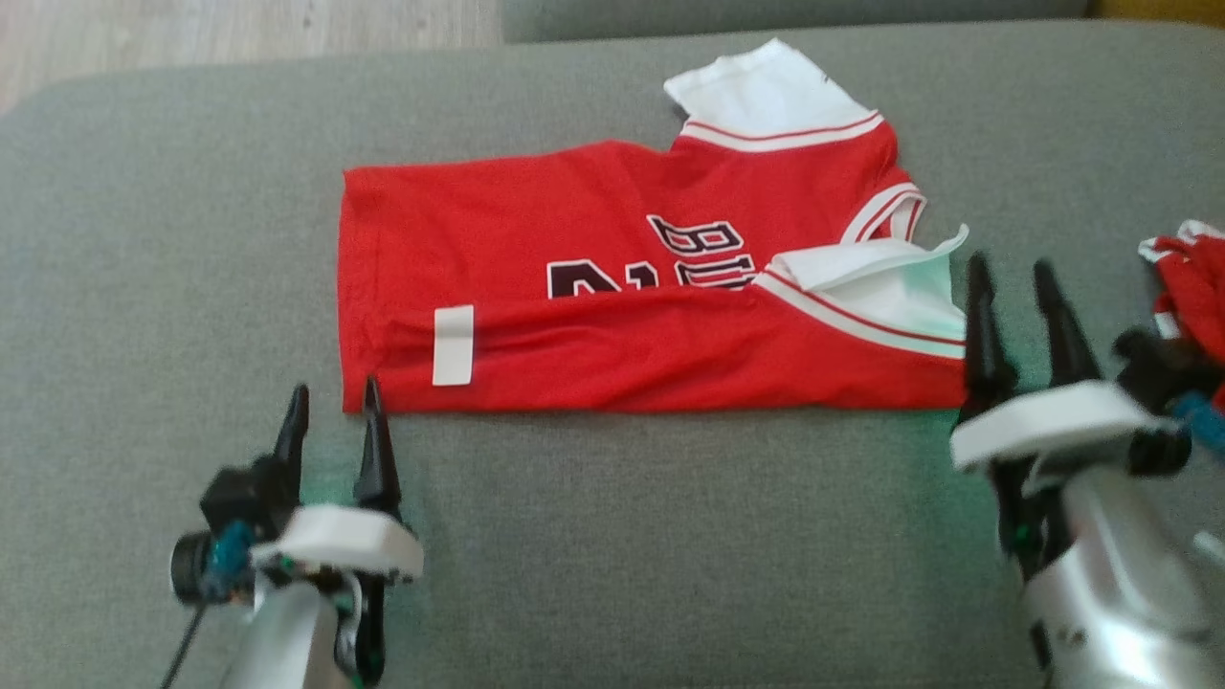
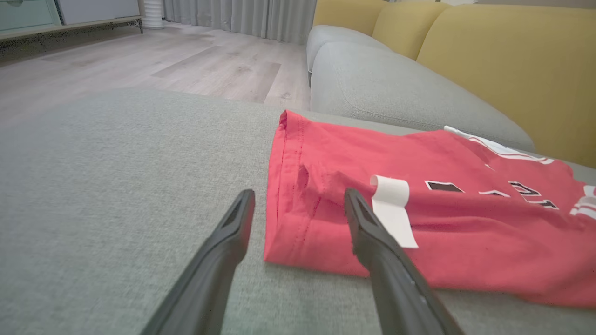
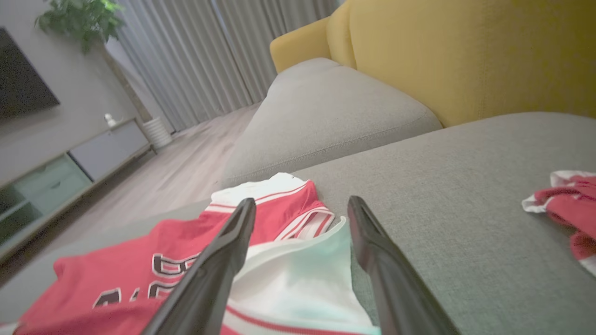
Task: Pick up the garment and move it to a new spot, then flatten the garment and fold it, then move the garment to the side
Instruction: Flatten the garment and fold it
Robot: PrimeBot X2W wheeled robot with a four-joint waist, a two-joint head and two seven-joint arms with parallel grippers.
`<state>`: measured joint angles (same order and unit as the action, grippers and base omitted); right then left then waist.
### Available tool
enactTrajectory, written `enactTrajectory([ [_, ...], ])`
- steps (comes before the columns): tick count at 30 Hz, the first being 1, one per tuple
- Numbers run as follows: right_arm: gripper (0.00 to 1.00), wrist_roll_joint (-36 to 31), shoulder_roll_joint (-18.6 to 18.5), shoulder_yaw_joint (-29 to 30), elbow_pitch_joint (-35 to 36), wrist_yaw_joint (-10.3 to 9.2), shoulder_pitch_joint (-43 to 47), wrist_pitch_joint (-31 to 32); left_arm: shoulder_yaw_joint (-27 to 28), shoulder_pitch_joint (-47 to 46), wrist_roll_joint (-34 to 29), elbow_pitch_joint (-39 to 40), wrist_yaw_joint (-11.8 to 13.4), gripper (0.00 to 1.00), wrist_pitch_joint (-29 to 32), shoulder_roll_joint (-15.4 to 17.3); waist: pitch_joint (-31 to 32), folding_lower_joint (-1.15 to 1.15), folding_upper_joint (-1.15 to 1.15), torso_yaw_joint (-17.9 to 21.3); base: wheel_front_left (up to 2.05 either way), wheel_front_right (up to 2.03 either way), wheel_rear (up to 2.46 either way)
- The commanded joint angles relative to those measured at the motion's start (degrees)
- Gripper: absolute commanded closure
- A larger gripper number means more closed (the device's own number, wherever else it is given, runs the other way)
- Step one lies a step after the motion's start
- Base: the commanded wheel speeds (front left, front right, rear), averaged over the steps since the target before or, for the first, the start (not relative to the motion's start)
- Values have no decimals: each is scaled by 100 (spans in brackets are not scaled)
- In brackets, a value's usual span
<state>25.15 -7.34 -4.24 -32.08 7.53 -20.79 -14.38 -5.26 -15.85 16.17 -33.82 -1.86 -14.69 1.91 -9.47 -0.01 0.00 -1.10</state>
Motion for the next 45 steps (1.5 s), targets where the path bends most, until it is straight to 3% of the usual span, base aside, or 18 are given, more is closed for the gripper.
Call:
enactTrajectory([
  [1,0,-127,74,-74,213,-4,16,-62,223,-42,-58,217,41,0,-30,97,108,1,0,9,0,0,0],
  [5,0,-1006,249,81,445,-4,514,-62,184,455,-273,410,101,0,-30,97,383,1,0,16,0,0,0],
  [9,0,-1401,367,185,533,-4,1002,-62,124,935,-299,542,136,0,-30,97,668,1,0,-1,0,0,0],
  [23,0,-1432,444,345,623,-4,1812,-62,-29,1636,-125,800,234,0,-30,97,973,1,0,-84,0,0,0],
  [33,0,-1372,446,197,761,-4,1423,-62,51,688,69,570,114,0,-30,97,340,1,0,-80,0,0,0],
  [45,0,-1301,446,29,828,-4,907,-62,279,-567,-1,-616,-112,0,-30,97,-439,1,0,174,0,0,0],
])
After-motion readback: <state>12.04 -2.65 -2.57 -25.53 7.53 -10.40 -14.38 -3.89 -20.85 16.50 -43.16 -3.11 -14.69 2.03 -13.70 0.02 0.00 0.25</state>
